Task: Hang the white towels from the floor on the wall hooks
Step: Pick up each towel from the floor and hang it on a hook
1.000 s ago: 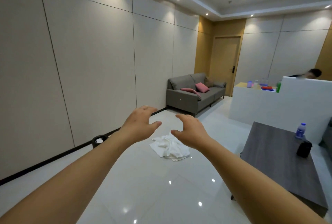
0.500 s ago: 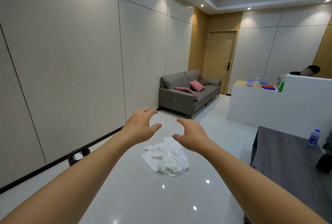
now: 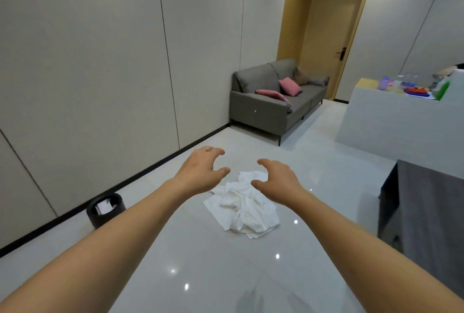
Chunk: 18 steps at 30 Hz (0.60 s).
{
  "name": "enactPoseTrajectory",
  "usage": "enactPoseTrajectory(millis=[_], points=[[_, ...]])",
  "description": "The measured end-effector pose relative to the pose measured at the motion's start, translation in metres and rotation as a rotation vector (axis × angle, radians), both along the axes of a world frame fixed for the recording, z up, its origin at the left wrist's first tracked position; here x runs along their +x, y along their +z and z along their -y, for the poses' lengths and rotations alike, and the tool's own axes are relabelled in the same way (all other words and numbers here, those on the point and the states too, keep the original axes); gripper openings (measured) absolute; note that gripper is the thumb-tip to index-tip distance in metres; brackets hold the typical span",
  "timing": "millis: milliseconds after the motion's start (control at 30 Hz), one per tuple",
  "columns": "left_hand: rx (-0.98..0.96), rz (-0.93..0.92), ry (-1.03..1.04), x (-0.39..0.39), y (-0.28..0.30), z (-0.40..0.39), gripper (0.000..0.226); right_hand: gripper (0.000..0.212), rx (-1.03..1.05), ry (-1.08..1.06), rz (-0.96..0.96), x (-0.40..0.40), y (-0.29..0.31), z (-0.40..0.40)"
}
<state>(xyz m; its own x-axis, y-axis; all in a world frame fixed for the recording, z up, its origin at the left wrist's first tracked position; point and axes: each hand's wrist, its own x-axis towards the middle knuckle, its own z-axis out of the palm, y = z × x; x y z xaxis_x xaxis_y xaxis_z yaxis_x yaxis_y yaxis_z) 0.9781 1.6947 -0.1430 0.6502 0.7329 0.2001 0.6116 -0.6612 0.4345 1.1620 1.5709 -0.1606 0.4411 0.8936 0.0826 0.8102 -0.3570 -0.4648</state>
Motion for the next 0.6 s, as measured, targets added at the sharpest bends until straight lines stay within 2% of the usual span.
enactPoseTrajectory(millis=[133,267,600], points=[[-0.046,-0.037,-0.003,0.056,-0.04,-0.078,0.056,0.067,-0.035,-0.001,-0.085,0.056,-0.043,-0.078],[-0.155,-0.123,0.01,0.104,-0.076,-0.152,0.057,0.065,-0.159,-0.015,-0.183,0.111,-0.084,-0.148],[-0.377,-0.233,0.067,0.181,-0.167,-0.295,0.056,0.066,-0.418,-0.065,-0.38,0.2,-0.177,-0.282]])
